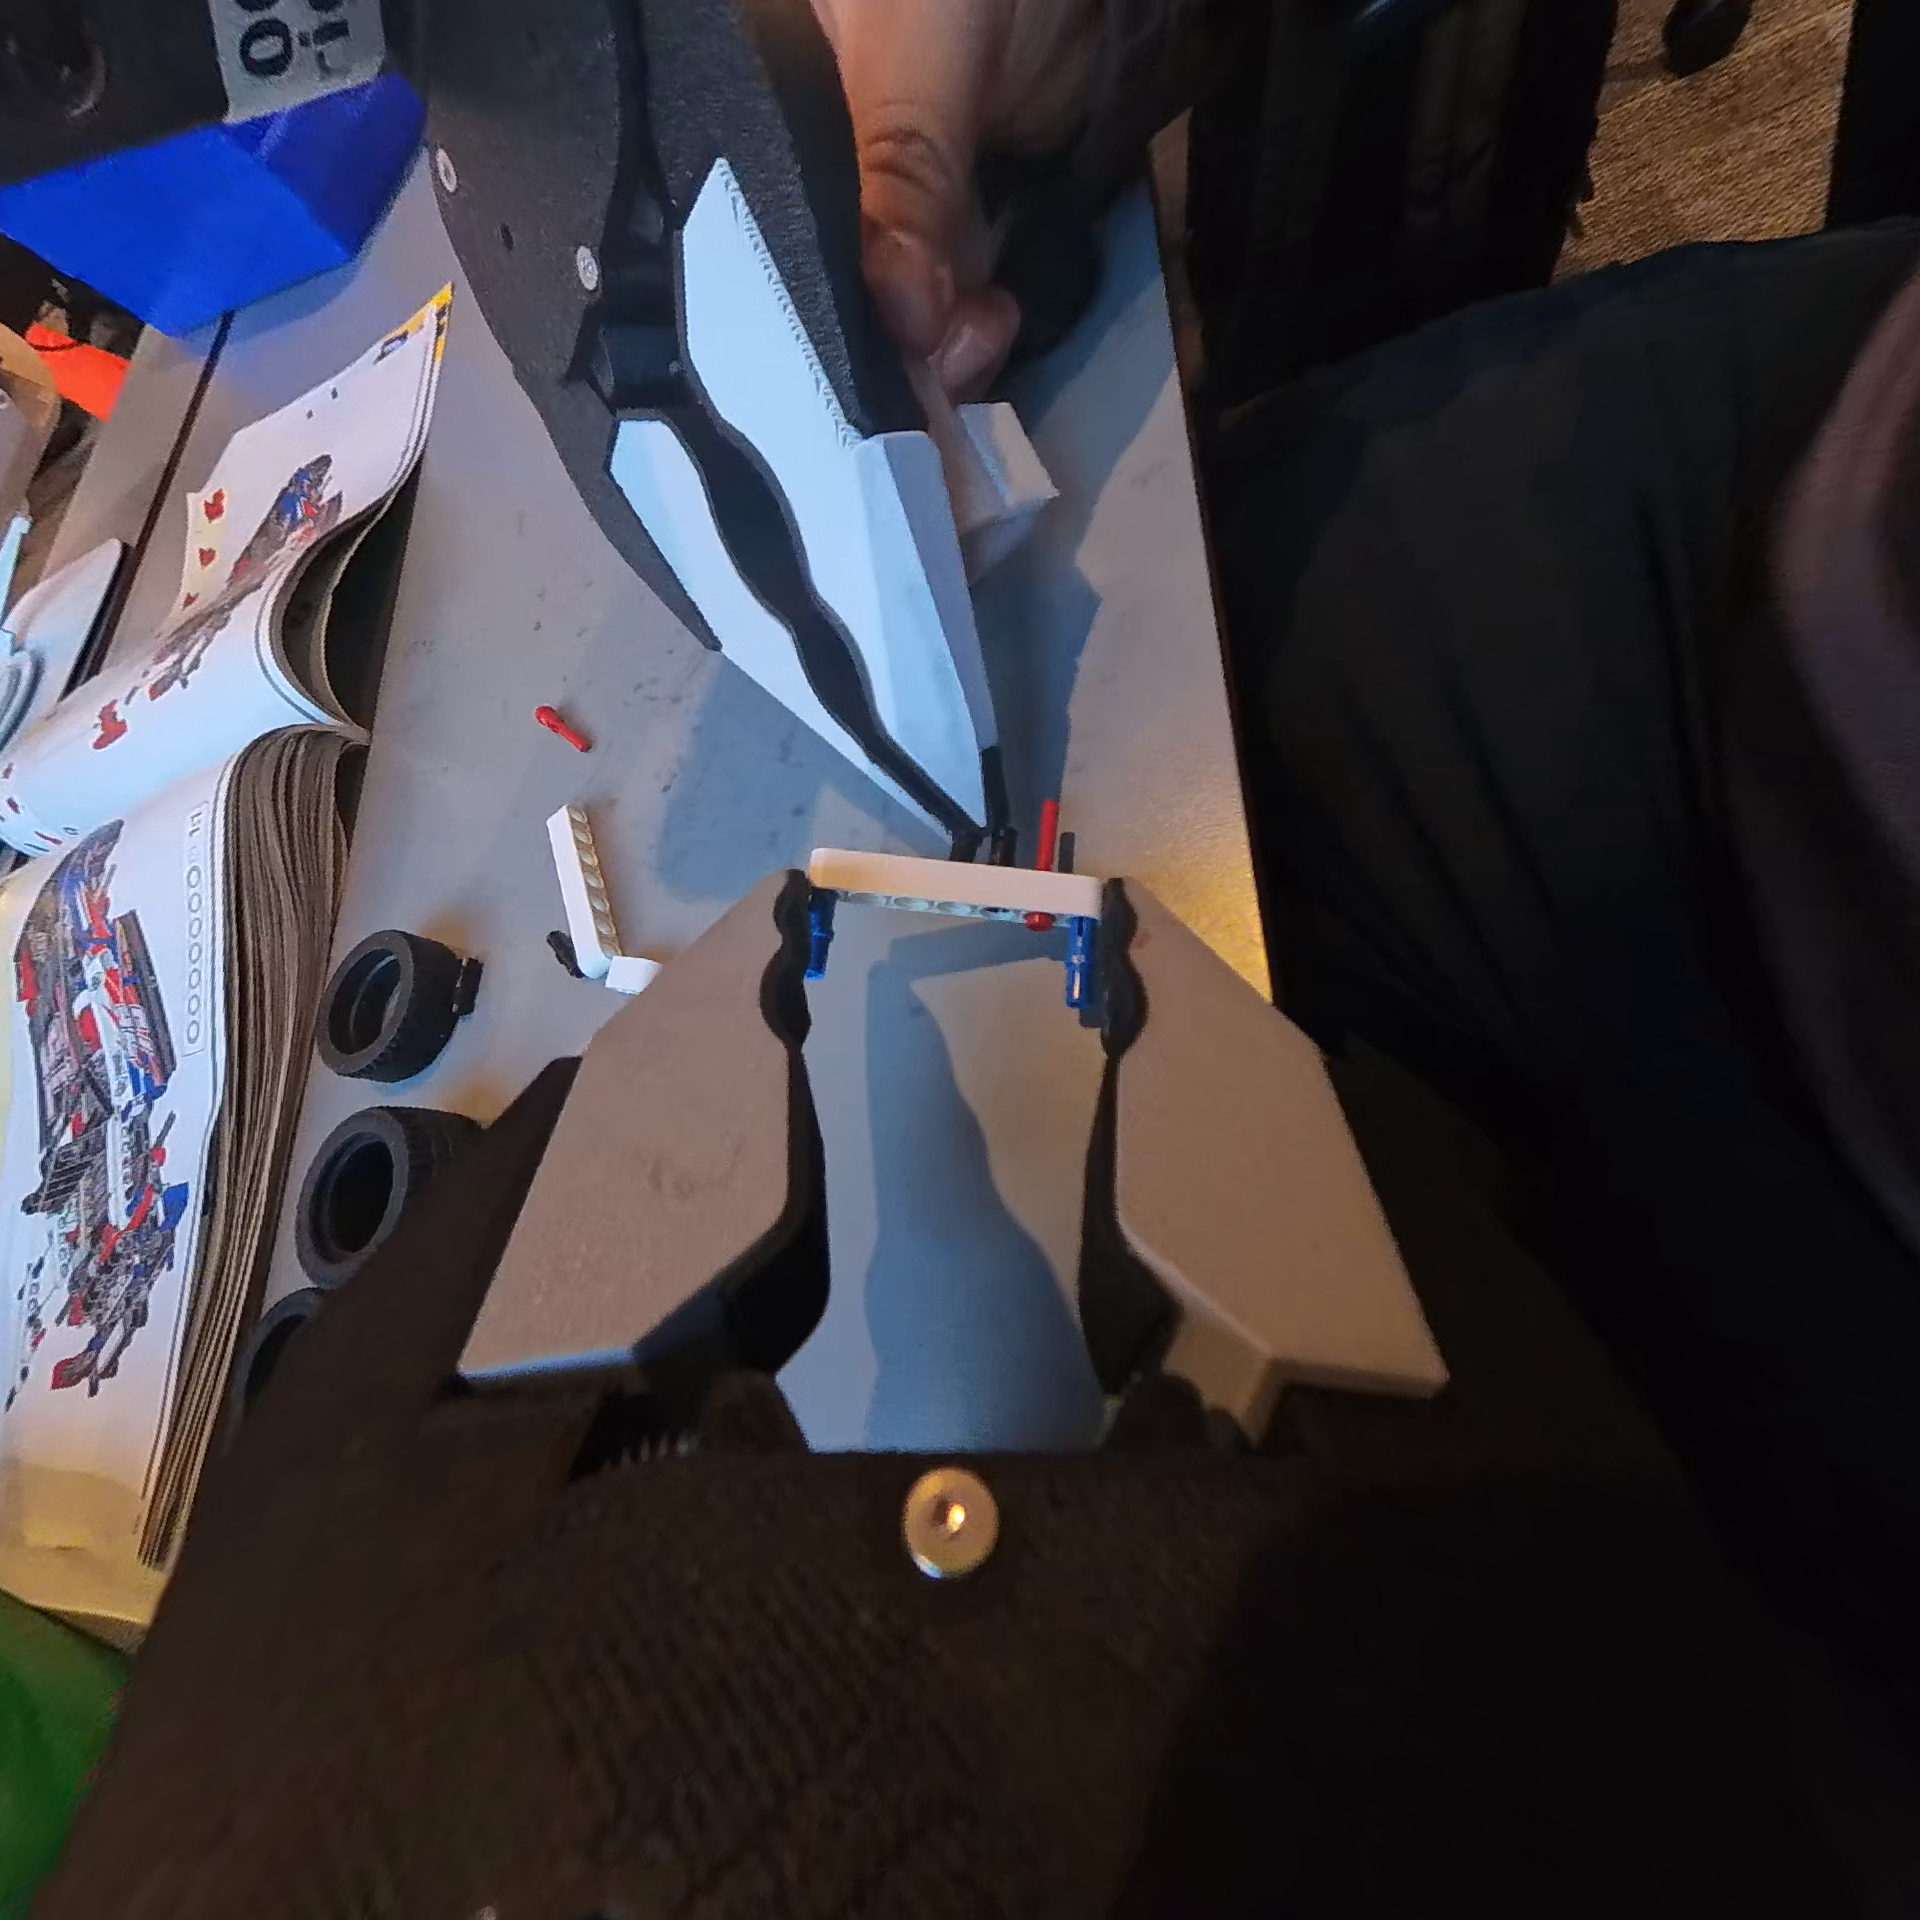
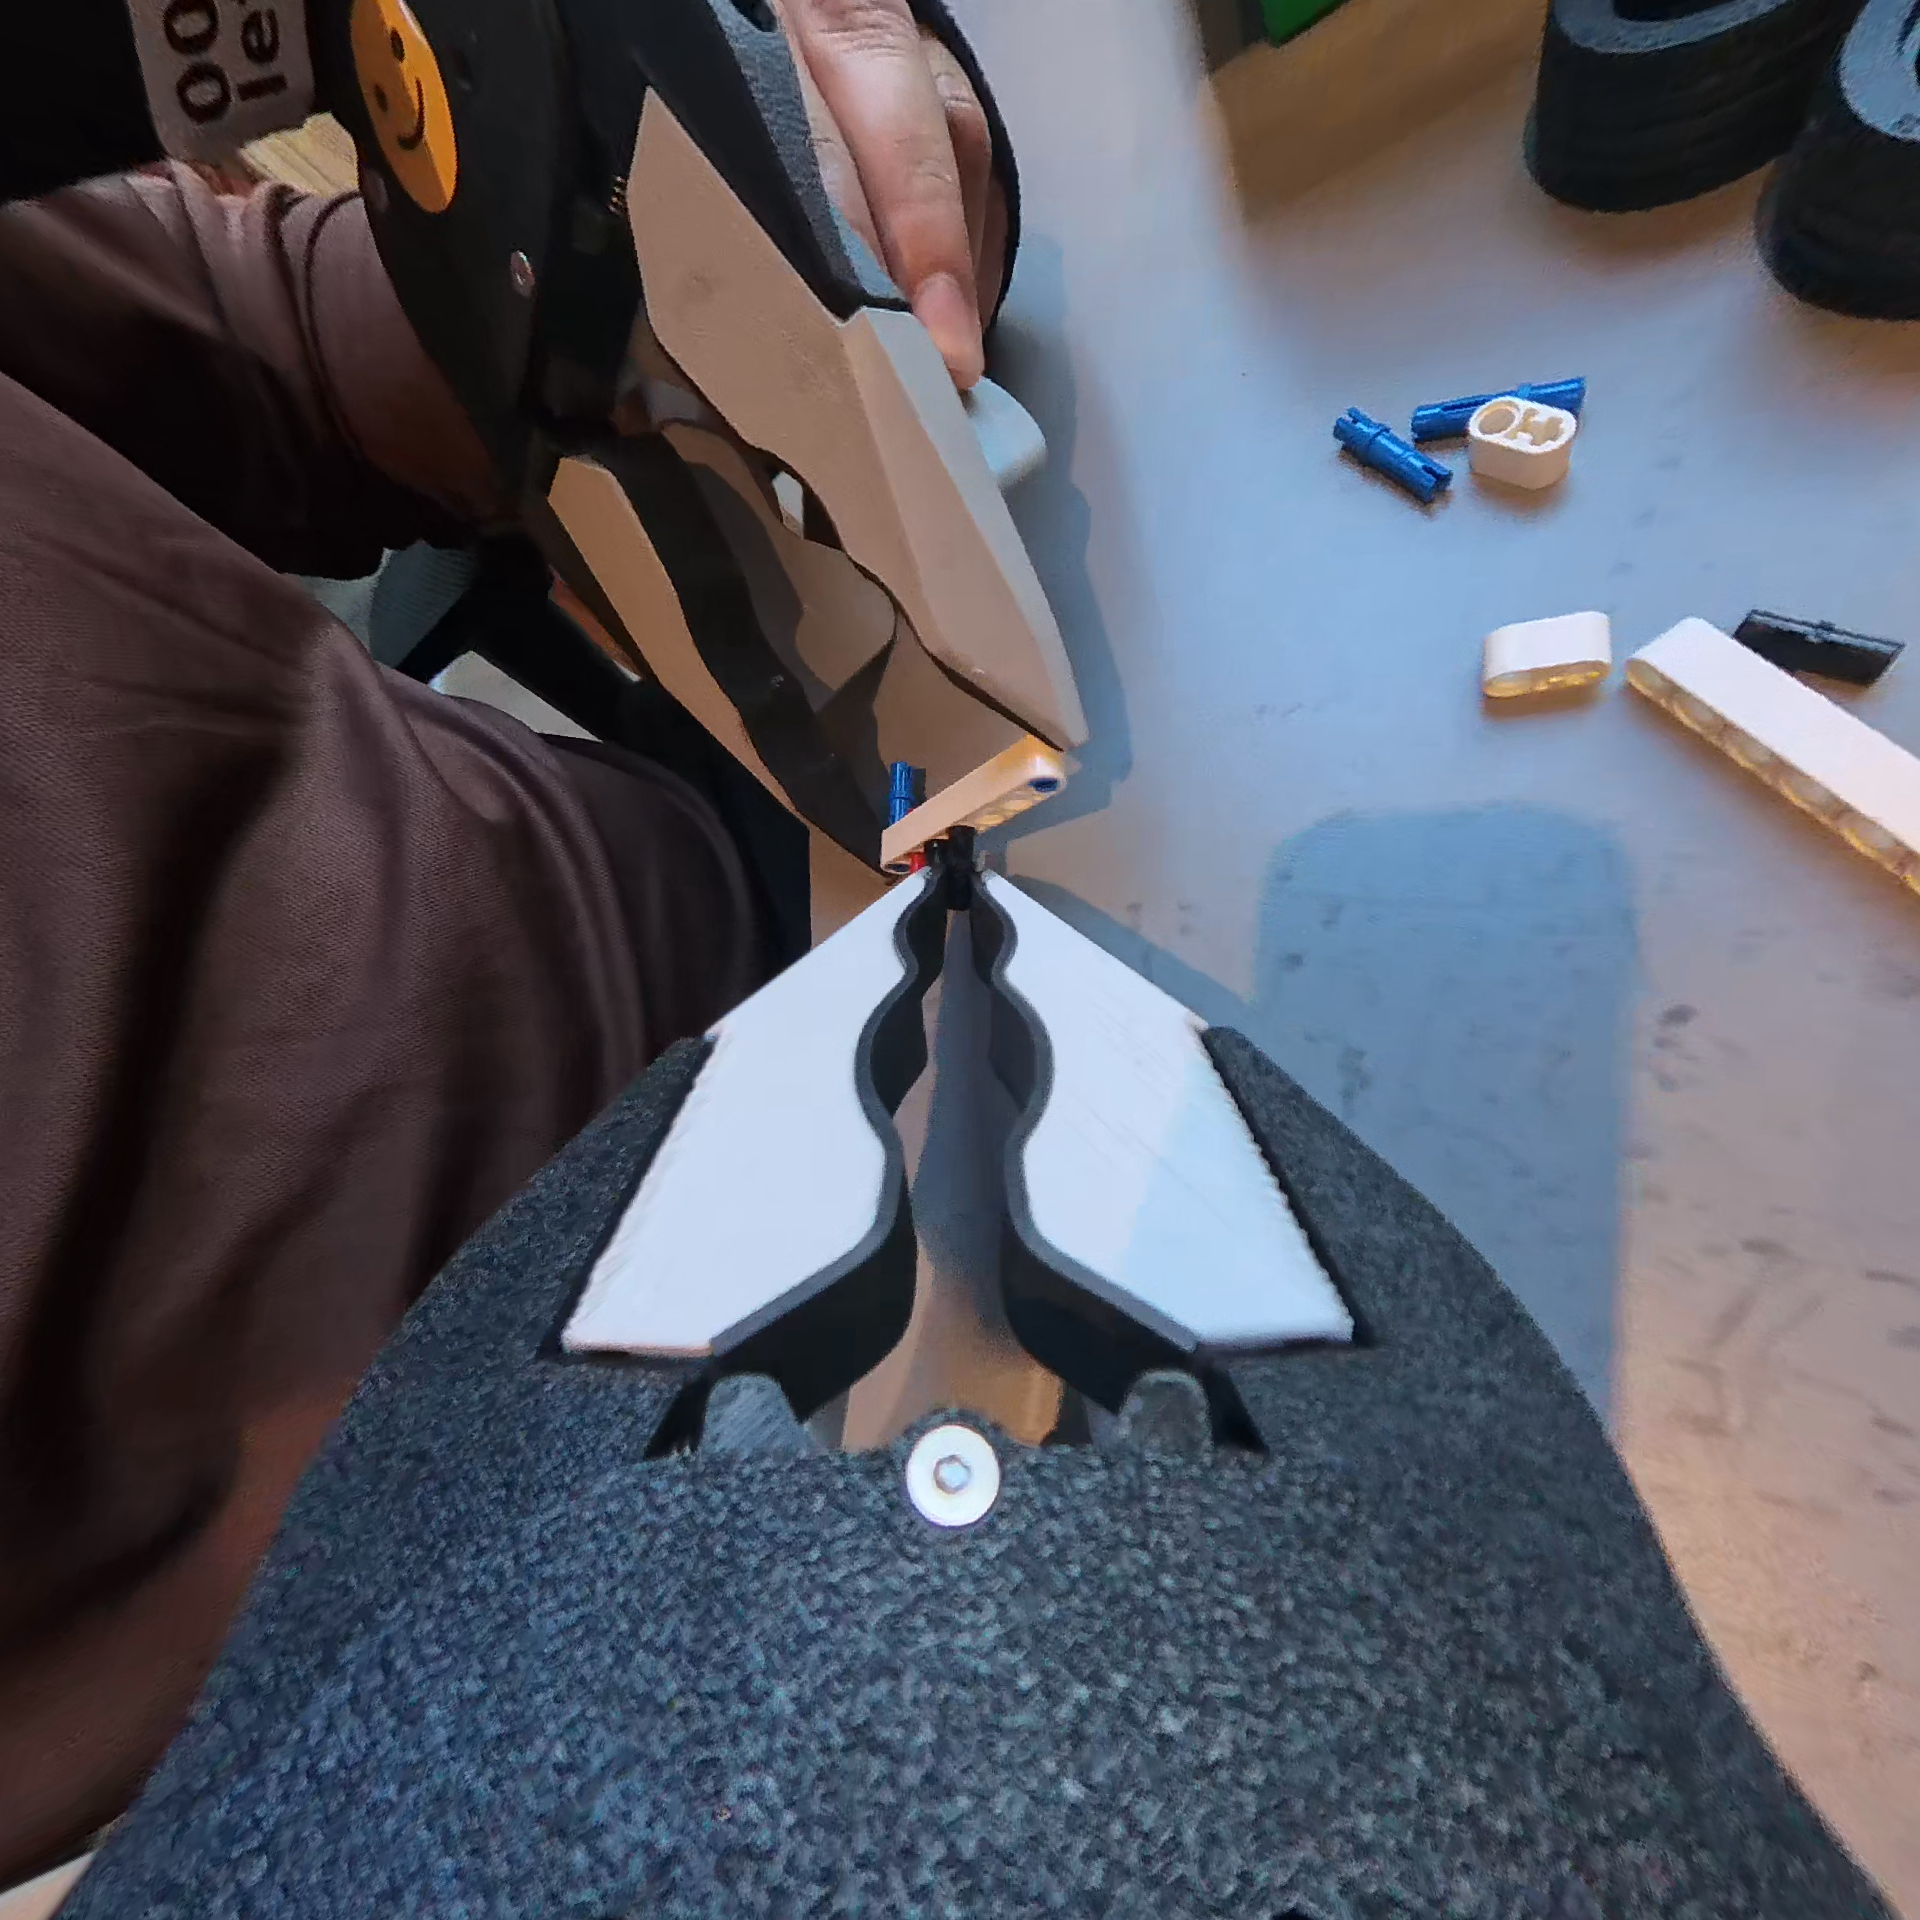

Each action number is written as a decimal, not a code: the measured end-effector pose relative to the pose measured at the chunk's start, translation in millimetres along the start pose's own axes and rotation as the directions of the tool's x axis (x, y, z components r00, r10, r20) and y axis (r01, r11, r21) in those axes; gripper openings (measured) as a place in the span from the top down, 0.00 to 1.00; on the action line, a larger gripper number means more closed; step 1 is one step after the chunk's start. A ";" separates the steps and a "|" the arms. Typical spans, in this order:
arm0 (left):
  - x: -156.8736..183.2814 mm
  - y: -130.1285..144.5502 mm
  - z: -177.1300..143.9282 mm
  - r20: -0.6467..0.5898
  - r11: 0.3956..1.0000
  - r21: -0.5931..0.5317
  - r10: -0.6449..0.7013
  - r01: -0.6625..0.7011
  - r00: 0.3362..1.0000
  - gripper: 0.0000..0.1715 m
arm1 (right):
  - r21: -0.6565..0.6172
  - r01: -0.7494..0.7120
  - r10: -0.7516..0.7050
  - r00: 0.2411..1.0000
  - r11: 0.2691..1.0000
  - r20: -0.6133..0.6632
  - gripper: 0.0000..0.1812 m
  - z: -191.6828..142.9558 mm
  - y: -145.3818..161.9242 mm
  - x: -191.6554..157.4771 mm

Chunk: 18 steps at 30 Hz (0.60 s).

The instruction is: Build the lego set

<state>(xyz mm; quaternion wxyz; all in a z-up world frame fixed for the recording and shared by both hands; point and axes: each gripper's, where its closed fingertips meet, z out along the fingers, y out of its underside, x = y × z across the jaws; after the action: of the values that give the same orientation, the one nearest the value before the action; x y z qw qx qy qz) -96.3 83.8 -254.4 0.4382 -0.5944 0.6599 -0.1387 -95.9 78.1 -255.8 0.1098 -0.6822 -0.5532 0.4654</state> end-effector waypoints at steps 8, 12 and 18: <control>0.6 2.0 1.0 -0.056 0.999 -0.008 -0.049 0.049 0.997 0.69 | -0.019 -0.002 0.002 1.000 1.000 -0.003 0.98 2.4 1.1 2.6; 0.9 2.4 1.1 -0.071 0.998 -0.009 -0.060 0.060 0.996 0.69 | -0.024 0.017 -0.017 1.000 1.000 -0.025 0.98 3.6 0.8 3.7; 1.9 3.9 1.5 -0.109 0.995 -0.020 -0.095 0.094 0.989 0.69 | -0.044 0.024 -0.025 1.000 0.999 -0.015 0.99 5.9 1.1 5.0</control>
<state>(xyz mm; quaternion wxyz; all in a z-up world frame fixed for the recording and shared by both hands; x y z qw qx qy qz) -97.6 83.6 -258.8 0.3900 -0.6197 0.6549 -0.1870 -99.8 79.8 -262.3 0.1045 -0.6812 -0.5707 0.4465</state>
